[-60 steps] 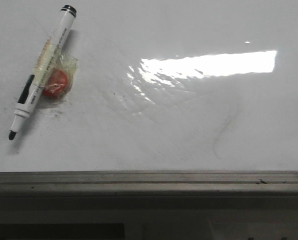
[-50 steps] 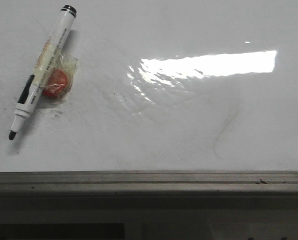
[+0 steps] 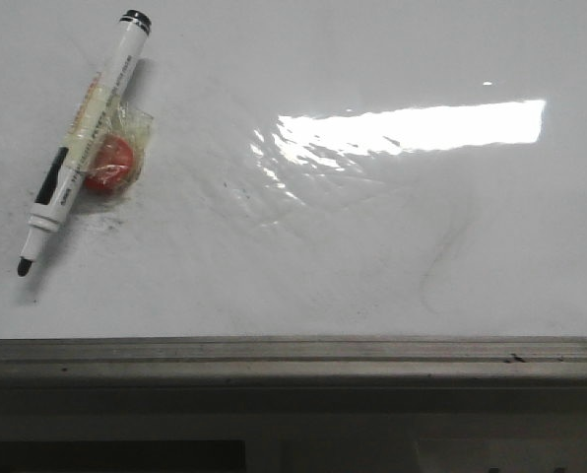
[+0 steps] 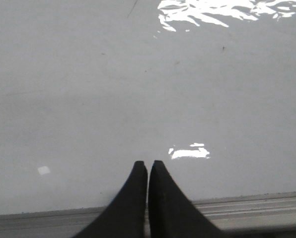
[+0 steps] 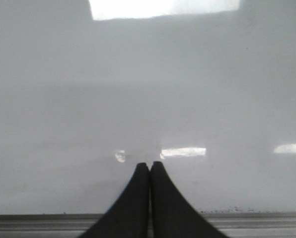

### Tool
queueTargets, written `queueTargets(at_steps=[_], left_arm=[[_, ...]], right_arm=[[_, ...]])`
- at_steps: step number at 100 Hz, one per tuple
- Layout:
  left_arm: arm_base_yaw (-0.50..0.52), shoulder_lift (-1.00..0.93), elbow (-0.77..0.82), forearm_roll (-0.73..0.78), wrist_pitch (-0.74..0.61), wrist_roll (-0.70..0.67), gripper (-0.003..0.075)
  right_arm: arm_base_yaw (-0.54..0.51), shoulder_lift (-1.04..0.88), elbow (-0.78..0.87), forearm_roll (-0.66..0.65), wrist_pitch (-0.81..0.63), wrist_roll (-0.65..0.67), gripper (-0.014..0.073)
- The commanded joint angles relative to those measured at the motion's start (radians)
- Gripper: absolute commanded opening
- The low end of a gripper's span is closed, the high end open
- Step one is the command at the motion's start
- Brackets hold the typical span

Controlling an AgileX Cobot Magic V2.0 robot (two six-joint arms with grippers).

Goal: Write number 8 on whiteboard

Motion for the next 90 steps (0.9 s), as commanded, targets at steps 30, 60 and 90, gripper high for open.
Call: queueTargets(at_steps=[30,60,90], left_arm=[[0.002,-0.031,0.033,-0.001,-0.057,-0.005,-0.002],[0.002,-0.031,0.033,0.0,-0.057,-0.005,-0.002],[0.002,-0.031,0.033,-0.042,-0.188,-0.005,-0.002]], right_arm=[[-0.006,-0.022,0.013,0.0,-0.026,-0.009,-0.0064],[-0.006,-0.022,0.013,0.0,-0.051,-0.009,-0.0064],[-0.006,-0.022,0.013,0.0,-0.147,-0.009,-0.0064]])
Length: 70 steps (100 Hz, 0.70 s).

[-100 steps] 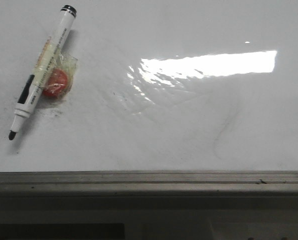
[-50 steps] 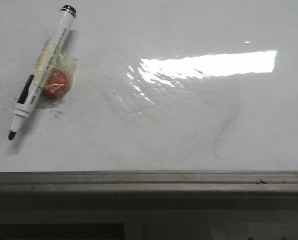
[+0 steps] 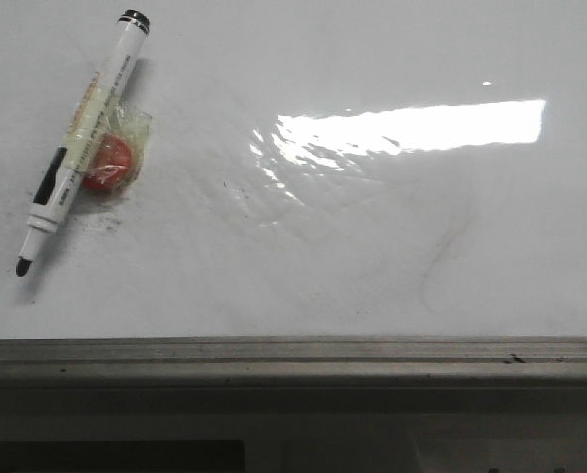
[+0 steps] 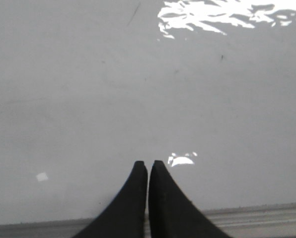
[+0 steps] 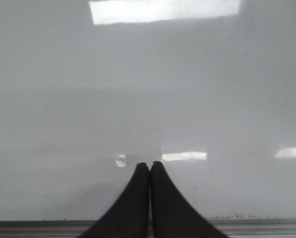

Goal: Write number 8 on whiteboard

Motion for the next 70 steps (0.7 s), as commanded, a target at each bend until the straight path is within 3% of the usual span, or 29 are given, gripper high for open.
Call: queueTargets(at_steps=[1,31,48,70], left_arm=[[0.002,-0.031,0.033,-0.029,-0.15,-0.006,-0.002],[0.002,-0.031,0.033,-0.035,-0.327,-0.006,-0.002],[0.002,-0.031,0.008,-0.105,-0.331,-0.012,-0.002],[0.002,0.037,-0.137,-0.071,-0.11,-0.012,-0.0021]], right_arm=[[-0.006,-0.022,0.013,-0.002,-0.125,-0.009,-0.0064],[-0.006,-0.022,0.013,0.008,-0.471,-0.005,-0.0064],[-0.004,-0.02,-0.038,0.008,-0.351,-0.005,-0.0064],[-0.004,0.055,-0.165,0.045,-0.08,0.014,-0.0064]])
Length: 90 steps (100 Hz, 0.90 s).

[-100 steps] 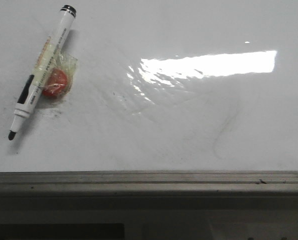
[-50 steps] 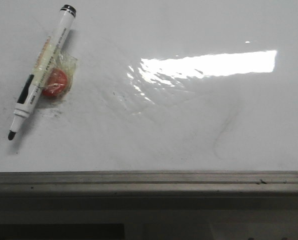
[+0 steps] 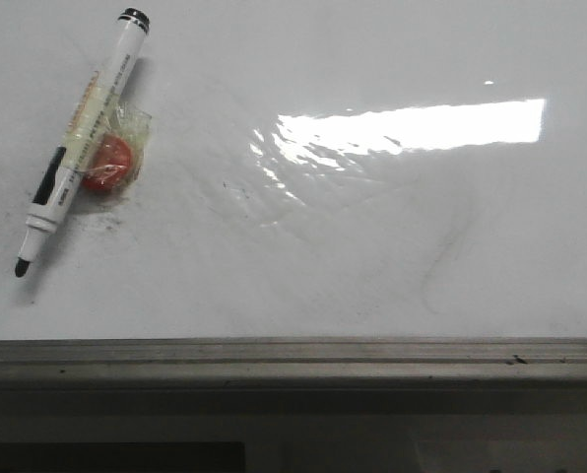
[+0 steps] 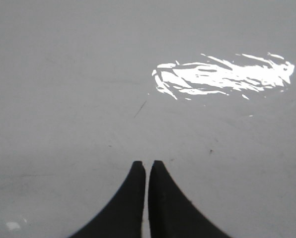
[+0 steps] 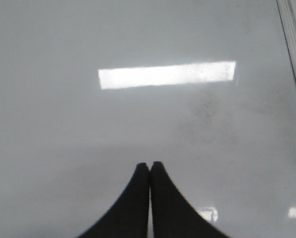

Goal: Write number 8 on whiteboard

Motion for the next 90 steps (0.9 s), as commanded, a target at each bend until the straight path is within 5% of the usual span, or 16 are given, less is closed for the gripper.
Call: queueTargets(at_steps=[1,17,33,62,90], left_arm=[[0.002,0.043,-0.096,0.011,0.016,-0.012,-0.002],[0.002,0.108,-0.173,-0.061,0.028,-0.012,-0.002],[0.002,0.141,-0.181,-0.057,0.017,-0.005,-0.0016],[0.002,0.152,-0.142,-0.066,-0.158,-0.003,0.0298],[-0.142,0.259,-0.142,0.054,-0.229,-0.003,0.0309]], right_arm=[[-0.004,0.058,-0.09,0.04,0.045,0.009,-0.0064],[-0.004,0.193,-0.216,0.076,0.231,0.009,-0.0064],[0.001,0.267,-0.246,0.076,0.213,0.009,-0.0064],[0.002,0.272,-0.229,0.076,0.22,0.009,-0.0064],[0.002,0.272,-0.228,0.076,0.222,0.009,-0.0064]])
